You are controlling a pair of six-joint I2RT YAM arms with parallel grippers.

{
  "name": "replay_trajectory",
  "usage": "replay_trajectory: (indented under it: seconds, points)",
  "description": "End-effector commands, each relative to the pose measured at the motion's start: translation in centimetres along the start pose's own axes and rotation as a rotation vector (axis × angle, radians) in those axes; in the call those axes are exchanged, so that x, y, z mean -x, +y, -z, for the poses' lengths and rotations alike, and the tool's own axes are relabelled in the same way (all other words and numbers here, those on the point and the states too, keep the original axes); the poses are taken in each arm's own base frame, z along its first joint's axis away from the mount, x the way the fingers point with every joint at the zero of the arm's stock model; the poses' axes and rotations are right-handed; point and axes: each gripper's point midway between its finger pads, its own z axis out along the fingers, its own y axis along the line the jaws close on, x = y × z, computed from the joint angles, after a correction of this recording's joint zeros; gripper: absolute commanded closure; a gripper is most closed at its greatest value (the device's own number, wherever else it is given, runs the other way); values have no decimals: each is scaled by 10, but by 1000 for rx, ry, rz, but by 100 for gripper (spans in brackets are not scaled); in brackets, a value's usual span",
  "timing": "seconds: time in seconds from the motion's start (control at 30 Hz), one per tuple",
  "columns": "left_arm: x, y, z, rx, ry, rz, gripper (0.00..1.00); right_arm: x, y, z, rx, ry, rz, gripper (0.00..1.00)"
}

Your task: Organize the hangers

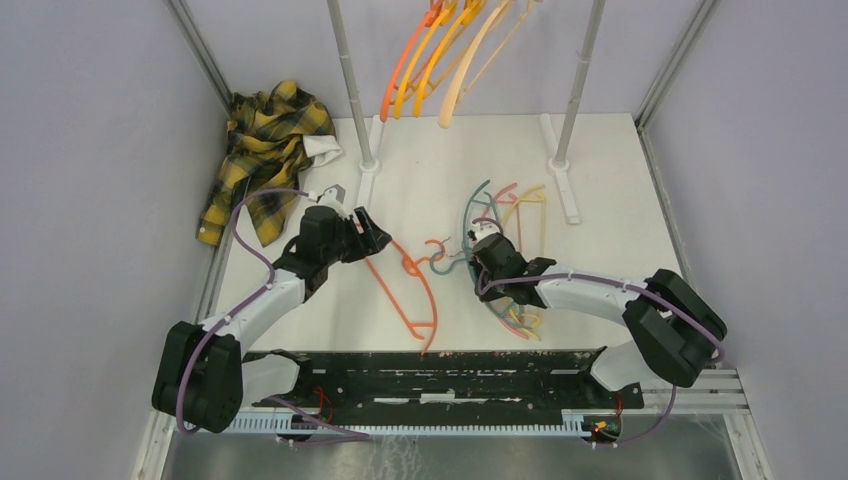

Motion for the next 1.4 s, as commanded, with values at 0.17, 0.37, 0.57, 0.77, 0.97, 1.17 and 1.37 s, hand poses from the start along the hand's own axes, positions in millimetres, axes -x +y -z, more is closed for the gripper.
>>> replay_trajectory:
  seconds: [0.17, 0.37, 0.57, 0.77, 0.97, 1.17, 1.37]
  points:
    - [11, -12, 3, -44, -45, 2, 25, -4, -11, -8, -58, -6, -20, 78]
    - [8, -7, 3, -26, -41, -5, 25, -9, -16, -7, -78, 10, -7, 72]
    - [11, -9, 3, -30, -43, -9, 25, -2, -15, 6, -62, -26, -29, 90]
    - [17, -11, 3, -23, -47, -23, 25, 44, -17, 71, -55, -208, -51, 99]
    - [18, -15, 1, -42, -48, -16, 25, 80, -27, 142, -28, -360, -98, 99]
    - [25, -17, -2, -33, -52, -23, 25, 146, -12, 200, 130, -513, -177, 99]
    - [40, -17, -4, 10, -49, -70, 25, 217, 8, 247, 252, -653, -213, 99]
